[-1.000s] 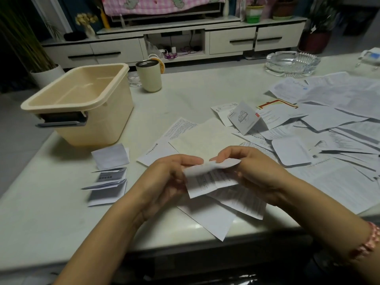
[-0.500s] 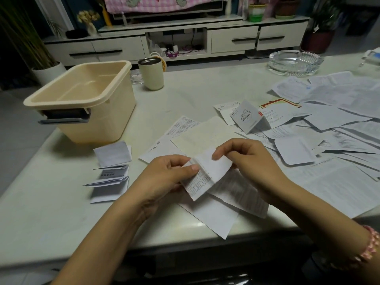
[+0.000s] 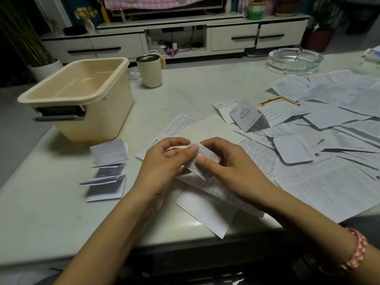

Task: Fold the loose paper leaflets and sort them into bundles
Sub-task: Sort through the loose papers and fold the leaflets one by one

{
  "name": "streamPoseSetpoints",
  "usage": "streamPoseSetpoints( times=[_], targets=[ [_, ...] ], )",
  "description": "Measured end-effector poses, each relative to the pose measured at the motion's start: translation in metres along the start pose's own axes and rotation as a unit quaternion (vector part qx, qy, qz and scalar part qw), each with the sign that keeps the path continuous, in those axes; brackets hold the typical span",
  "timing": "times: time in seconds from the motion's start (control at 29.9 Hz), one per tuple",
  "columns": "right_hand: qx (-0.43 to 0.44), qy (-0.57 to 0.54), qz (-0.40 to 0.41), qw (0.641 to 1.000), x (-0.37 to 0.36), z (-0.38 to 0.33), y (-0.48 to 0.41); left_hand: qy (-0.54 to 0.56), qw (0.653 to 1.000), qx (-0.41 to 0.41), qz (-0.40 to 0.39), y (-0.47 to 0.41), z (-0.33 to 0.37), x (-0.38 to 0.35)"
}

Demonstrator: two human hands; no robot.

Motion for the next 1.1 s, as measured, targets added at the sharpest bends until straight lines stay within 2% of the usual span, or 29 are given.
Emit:
streamPoseSetpoints(
  times=[0.17,0.33,0.5,0.7,0.84,1.1],
  targets=[
    [-0.068,-0.105,-0.029,0.992,-0.002,0.013,-0.001,-0.088,0.995,-0.048,0.006,-0.005,0.004,0.004],
    [-0.088,-0.129,-0.04,0.987,-0.004,0.021,-0.002,-0.127,0.989,-0.075,-0.014,-0.006,0.004,0.001],
    [-0.107,-0.155,-0.007,0.982,-0.003,0.023,-0.002,-0.175,0.976,-0.128,-0.008,-0.003,0.012,0.001],
    [-0.097,-0.158,0.039,0.982,0.002,0.015,0.0,-0.175,0.971,-0.164,0.005,0.005,0.021,0.005],
    [-0.097,-0.155,0.044,0.982,-0.006,0.012,0.003,-0.167,0.977,-0.128,0.008,0.008,0.019,0.014],
    [-0.125,-0.209,-0.037,0.969,-0.042,-0.001,0.019,-0.171,0.98,-0.092,0.036,0.031,0.026,0.058]
  ],
)
Point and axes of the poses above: each hand's wrist, its own y-axis away from the middle knuckle, its own x-axis out of the back of the hand, z = x × y, the point moved 9 cm from there along -y, towards the middle knuckle, and after that the axes turned 15 degrees about y, right-handed, at the moved point
